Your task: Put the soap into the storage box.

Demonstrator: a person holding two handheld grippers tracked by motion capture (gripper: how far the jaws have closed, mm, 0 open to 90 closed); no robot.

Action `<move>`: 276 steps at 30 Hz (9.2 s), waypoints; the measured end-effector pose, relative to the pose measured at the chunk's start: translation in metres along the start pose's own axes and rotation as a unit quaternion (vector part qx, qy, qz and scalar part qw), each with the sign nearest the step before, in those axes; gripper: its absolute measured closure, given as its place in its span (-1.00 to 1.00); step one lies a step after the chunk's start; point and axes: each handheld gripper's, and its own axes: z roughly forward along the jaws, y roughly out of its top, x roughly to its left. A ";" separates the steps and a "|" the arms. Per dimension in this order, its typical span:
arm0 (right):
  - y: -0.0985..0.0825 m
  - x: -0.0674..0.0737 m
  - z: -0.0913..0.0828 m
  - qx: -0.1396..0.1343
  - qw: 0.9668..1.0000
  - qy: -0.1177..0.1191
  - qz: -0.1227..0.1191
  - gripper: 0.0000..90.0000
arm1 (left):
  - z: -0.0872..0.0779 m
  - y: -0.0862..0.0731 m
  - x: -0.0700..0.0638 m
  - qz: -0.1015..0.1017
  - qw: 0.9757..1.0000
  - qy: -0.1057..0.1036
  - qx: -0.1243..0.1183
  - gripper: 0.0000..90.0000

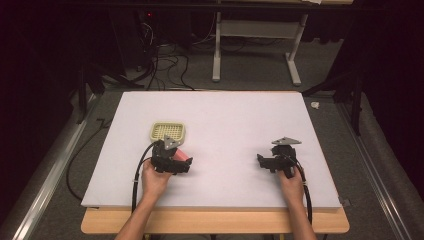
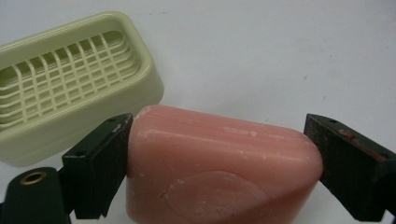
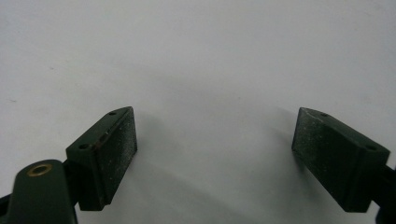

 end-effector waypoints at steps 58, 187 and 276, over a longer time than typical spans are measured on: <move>0.000 0.000 0.000 0.000 1.000 0.000 0.001 -0.68 | -0.004 0.046 0.062 -0.060 0.997 0.058 0.004 -0.69; 0.000 0.000 0.000 -0.001 1.000 0.000 -0.002 -0.68 | -0.047 0.014 0.052 -0.070 0.995 0.036 -0.068 -0.73; 0.000 0.000 0.000 0.000 1.000 0.000 -0.001 -0.67 | -0.006 -0.014 -0.011 -0.025 0.999 -0.029 -0.010 -0.72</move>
